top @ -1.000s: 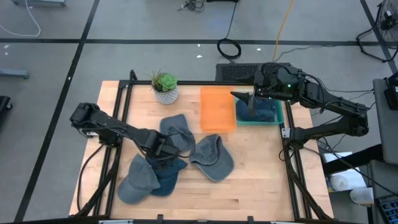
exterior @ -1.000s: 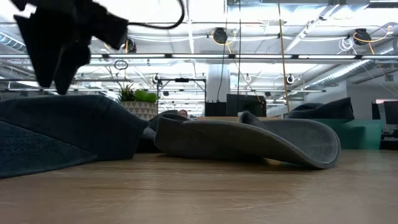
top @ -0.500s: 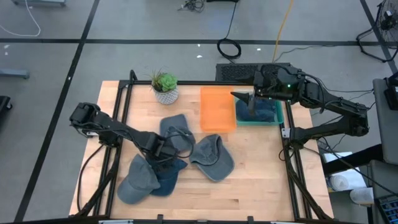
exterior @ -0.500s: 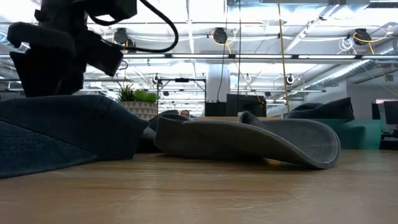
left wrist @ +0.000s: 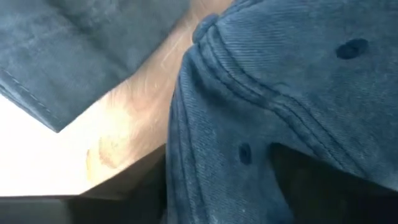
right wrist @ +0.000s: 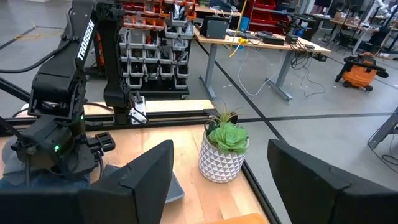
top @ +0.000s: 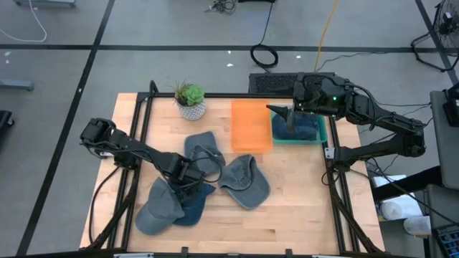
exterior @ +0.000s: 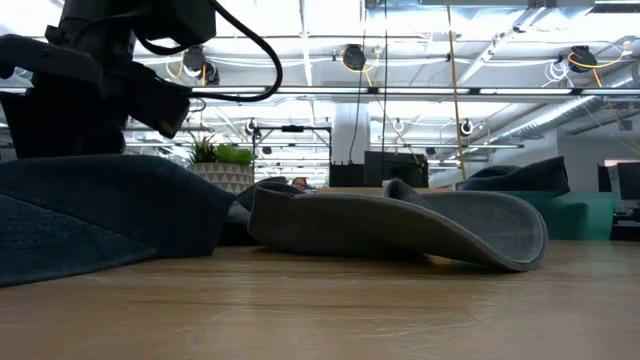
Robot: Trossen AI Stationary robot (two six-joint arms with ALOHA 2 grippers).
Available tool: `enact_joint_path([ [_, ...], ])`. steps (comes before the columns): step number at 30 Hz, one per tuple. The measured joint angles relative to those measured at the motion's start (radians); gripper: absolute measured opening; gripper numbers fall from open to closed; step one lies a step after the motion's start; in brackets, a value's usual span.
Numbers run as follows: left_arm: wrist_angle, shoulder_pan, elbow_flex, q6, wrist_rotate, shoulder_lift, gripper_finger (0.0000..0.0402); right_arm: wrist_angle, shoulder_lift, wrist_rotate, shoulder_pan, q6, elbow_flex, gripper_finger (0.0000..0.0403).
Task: Pick & Place hat
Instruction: Put the blue cap in the blue bin
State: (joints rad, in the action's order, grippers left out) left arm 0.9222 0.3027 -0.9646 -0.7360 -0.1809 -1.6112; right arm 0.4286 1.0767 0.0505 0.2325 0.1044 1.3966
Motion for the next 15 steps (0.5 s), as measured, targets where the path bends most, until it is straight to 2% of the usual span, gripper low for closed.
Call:
enact_joint_path([
  [8, 0.002, 0.0, 0.0, 0.003, -0.024, 0.006, 0.0102, 0.009, 0.0, 0.0, 0.0, 0.012, 0.0, 0.0249],
  [11, 0.006, -0.001, -0.007, 0.021, -0.038, 0.006, 0.0036, 0.011, 0.0, 0.0, 0.0, -0.045, 0.0, 0.0249],
  [13, 0.006, -0.001, -0.02, 0.046, -0.038, 0.013, 0.0013, 0.01, 0.0, 0.0, 0.0, -0.092, 0.0, 0.0249],
  [15, 0.005, -0.001, -0.036, 0.073, -0.038, 0.024, 0.0012, 0.011, 0.0, 0.0, 0.0, -0.115, 0.0, 0.0249],
])
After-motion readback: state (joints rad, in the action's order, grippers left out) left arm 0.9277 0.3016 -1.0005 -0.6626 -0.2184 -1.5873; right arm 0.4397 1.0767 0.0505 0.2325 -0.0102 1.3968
